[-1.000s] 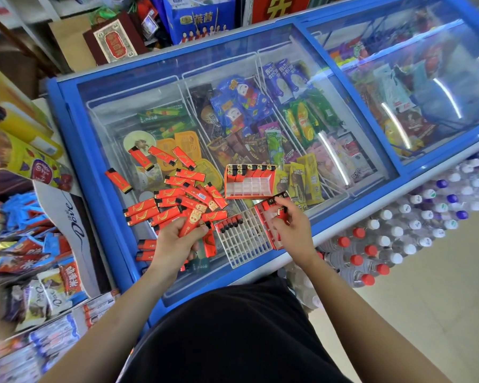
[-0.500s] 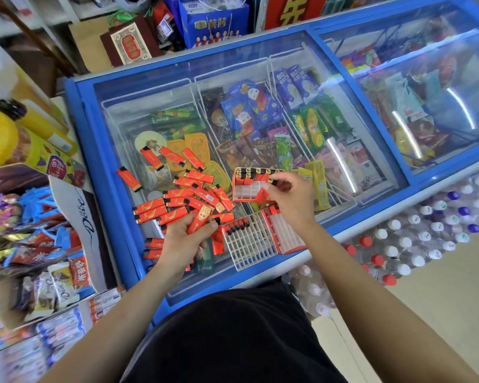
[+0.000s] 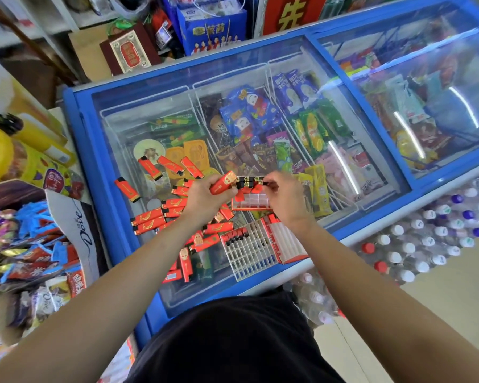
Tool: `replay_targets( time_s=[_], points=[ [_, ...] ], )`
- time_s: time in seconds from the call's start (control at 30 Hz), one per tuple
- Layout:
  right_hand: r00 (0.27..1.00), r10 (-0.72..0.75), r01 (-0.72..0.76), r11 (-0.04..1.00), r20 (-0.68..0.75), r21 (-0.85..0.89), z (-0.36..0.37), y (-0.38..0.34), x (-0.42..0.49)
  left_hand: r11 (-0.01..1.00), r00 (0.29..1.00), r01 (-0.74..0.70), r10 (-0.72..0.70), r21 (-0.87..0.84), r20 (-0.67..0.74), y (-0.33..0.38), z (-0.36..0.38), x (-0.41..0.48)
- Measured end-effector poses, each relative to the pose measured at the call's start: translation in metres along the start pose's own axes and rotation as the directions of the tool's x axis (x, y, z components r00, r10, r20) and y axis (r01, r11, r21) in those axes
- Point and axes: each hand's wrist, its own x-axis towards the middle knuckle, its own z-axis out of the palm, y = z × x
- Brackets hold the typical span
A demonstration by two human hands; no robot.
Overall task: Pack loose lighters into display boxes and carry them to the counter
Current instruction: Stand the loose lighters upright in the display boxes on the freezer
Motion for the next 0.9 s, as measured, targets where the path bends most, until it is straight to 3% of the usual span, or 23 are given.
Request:
replay_targets(
  time_s=[0.2, 0.37, 0.63, 0.77, 0.9],
  points=[
    [0.998, 0.022, -0.019, 0.998, -0.058, 0.057, 0.004, 0.006, -0.003, 0.967, 0.985, -0.165, 0.170, 0.192, -0.008, -0.014, 0.011, 0.016],
    [0.999, -0.023, 0.025, 0.998, -0.049, 0.054, 0.012, 0.011, -0.009, 0.838, 0.916, -0.349, 0.399, 0.420, -0.034, -0.027, 0.012, 0.017],
    [0.997, 0.064, -0.055, 0.980, -0.038, 0.189, 0.013, 0.010, -0.027, 0.778, 0.909, -0.346, 0.417, 0.525, -0.019, -0.022, 0.011, 0.020],
    [0.989, 0.071, -0.103, 0.958, 0.127, 0.266, 0.023, -0.003, -0.028, 0.800, 0.919, -0.325, 0.393, 0.504, -0.033, -0.016, 0.009, 0.020],
    [0.931, 0.092, -0.161, 0.972, 0.353, 0.169, 0.033, -0.014, -0.026, 0.838, 0.936, -0.287, 0.349, 0.465, -0.051, -0.014, 0.011, 0.020]
  ],
)
